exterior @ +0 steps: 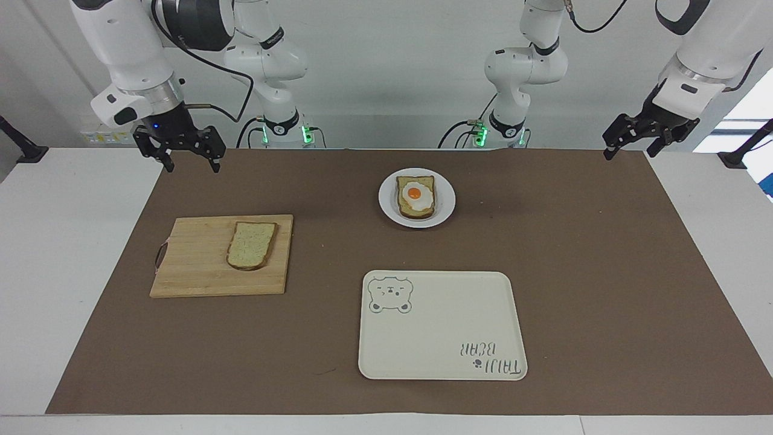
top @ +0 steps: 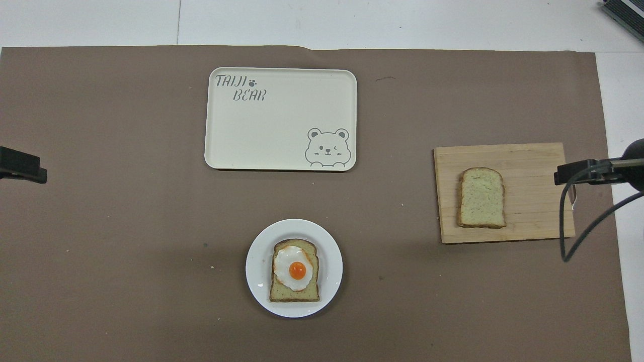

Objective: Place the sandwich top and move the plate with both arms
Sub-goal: 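Reach the right gripper to the bread slice and grasp its edge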

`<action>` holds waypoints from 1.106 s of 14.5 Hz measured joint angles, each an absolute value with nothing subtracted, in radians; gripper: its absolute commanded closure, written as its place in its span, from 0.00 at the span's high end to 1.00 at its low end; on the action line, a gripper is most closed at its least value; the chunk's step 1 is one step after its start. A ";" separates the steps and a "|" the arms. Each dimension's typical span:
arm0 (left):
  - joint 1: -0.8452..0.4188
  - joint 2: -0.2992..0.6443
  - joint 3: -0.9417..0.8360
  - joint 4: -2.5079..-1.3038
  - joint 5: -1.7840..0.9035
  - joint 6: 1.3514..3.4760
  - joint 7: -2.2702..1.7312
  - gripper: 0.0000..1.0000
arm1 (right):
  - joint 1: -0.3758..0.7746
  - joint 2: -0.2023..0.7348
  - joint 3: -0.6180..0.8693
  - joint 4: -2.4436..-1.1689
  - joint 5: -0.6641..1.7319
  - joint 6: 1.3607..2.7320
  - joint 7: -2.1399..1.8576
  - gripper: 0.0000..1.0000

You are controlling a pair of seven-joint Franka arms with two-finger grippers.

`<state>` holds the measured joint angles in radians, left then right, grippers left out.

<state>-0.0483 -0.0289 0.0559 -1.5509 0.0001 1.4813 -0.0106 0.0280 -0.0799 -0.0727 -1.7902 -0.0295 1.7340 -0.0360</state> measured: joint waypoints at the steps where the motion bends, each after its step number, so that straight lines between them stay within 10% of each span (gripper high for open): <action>1: -0.048 -0.029 0.056 -1.551 0.000 1.481 -0.011 1.00 | 0.028 -0.069 -0.073 -1.810 -0.027 1.760 -0.039 1.00; 16: -0.048 -0.029 0.056 -1.551 0.000 1.481 -0.011 1.00 | -0.032 0.147 -0.075 -2.000 0.160 2.130 -0.331 1.00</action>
<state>-0.0483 -0.0289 0.0559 -1.5509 0.0001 1.4809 -0.0106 -0.0323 0.1472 -0.0747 -2.0002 0.1597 2.1305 -0.3309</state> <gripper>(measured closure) 0.000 0.000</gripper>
